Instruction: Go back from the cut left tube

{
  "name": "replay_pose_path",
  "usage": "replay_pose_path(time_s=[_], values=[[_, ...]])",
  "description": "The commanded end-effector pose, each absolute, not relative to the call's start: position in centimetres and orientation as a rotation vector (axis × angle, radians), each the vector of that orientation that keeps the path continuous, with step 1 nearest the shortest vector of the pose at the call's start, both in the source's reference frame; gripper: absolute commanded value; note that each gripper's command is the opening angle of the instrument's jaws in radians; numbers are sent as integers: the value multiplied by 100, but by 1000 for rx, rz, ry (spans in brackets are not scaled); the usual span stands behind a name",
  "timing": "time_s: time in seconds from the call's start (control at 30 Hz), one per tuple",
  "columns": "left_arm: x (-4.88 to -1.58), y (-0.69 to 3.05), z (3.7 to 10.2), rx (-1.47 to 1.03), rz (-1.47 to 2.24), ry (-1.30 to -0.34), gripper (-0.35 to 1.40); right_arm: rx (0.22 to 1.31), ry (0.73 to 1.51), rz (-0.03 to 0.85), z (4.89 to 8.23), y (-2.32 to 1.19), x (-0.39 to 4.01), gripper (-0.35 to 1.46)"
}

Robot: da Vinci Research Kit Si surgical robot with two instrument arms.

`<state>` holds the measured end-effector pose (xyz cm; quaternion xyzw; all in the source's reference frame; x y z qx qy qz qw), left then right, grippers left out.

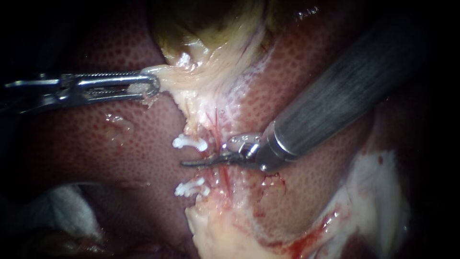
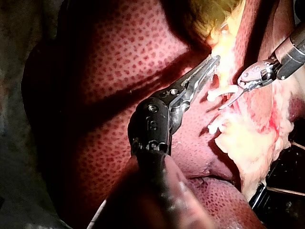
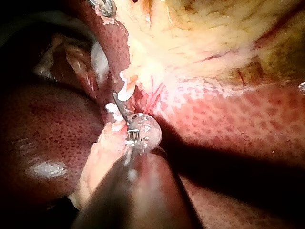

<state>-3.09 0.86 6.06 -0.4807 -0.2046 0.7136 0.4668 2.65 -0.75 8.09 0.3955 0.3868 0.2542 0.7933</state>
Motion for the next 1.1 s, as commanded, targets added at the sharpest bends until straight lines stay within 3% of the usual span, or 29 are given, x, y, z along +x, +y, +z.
replay_pose_path(time_s=[0.03, 0.3, 0.33, 0.4, 0.43, 0.5, 0.9, 1.1], values=[[-309, 86, 606, -1180, 1751, -504, -35, 852, 832, 546, 809, -75, 265, -35], [-309, 86, 604, -1180, 1751, -503, -35, 819, 846, 516, 809, -75, 265, -35], [-309, 86, 604, -1180, 1751, -503, -35, 808, 848, 516, 810, -75, 265, -11], [-309, 86, 604, -1180, 1751, -503, -35, 772, 853, 518, 810, -75, 266, 81], [-309, 86, 604, -1180, 1751, -503, -35, 762, 866, 511, 810, -75, 267, 104], [-309, 86, 604, -1180, 1751, -503, -35, 741, 891, 507, 811, -74, 270, 128], [-309, 85, 604, -1180, 1751, -503, -35, 731, 906, 492, 808, -77, 271, 135], [-308, 85, 604, -1180, 1751, -503, -35, 727, 929, 407, 796, -88, 256, 141]])
